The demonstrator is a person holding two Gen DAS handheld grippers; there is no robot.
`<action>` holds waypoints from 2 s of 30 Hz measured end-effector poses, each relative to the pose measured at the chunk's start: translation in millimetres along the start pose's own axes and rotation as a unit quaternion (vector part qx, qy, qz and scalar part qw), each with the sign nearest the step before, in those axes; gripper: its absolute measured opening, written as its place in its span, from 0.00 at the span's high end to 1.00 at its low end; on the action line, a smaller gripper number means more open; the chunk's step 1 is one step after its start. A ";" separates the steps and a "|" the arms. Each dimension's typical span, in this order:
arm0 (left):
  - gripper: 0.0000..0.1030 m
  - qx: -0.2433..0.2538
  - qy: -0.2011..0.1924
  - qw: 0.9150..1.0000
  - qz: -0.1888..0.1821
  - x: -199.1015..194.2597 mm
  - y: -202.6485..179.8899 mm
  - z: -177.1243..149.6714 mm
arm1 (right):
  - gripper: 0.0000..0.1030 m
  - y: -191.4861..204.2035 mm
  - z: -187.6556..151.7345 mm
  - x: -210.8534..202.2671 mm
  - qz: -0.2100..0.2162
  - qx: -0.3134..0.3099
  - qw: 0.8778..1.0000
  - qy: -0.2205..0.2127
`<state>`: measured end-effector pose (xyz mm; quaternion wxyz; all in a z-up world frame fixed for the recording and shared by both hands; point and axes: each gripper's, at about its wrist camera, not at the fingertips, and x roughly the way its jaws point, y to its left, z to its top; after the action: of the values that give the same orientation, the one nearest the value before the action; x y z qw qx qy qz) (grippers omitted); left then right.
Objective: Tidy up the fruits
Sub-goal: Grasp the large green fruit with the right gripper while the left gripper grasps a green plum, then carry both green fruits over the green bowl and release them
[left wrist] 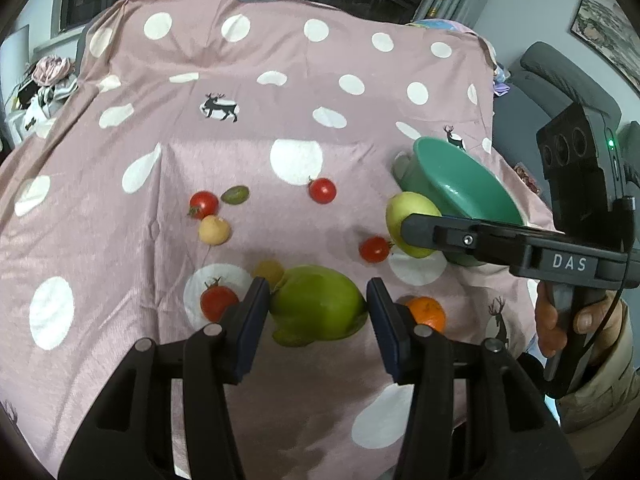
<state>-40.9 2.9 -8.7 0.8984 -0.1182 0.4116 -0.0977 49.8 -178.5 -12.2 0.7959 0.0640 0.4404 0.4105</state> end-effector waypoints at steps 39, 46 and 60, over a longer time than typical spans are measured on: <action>0.52 0.142 0.007 0.988 -0.069 77.6 -141.6 83.2 | 0.63 -122.5 -24.7 -114.8 -0.100 0.122 0.979 -0.131; 0.52 0.156 0.032 0.985 -0.066 105.1 -152.7 82.2 | 0.63 -137.5 -29.3 -113.0 -0.120 0.131 0.976 -0.123; 0.51 0.170 0.029 0.984 -0.044 123.3 -157.4 77.9 | 0.60 -134.9 -27.9 -109.3 -0.151 0.125 0.974 -0.114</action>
<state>85.3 -170.4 -1.7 0.8878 0.0214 0.4092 -0.2094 79.2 -351.6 -20.7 0.8795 0.1421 0.3990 0.2170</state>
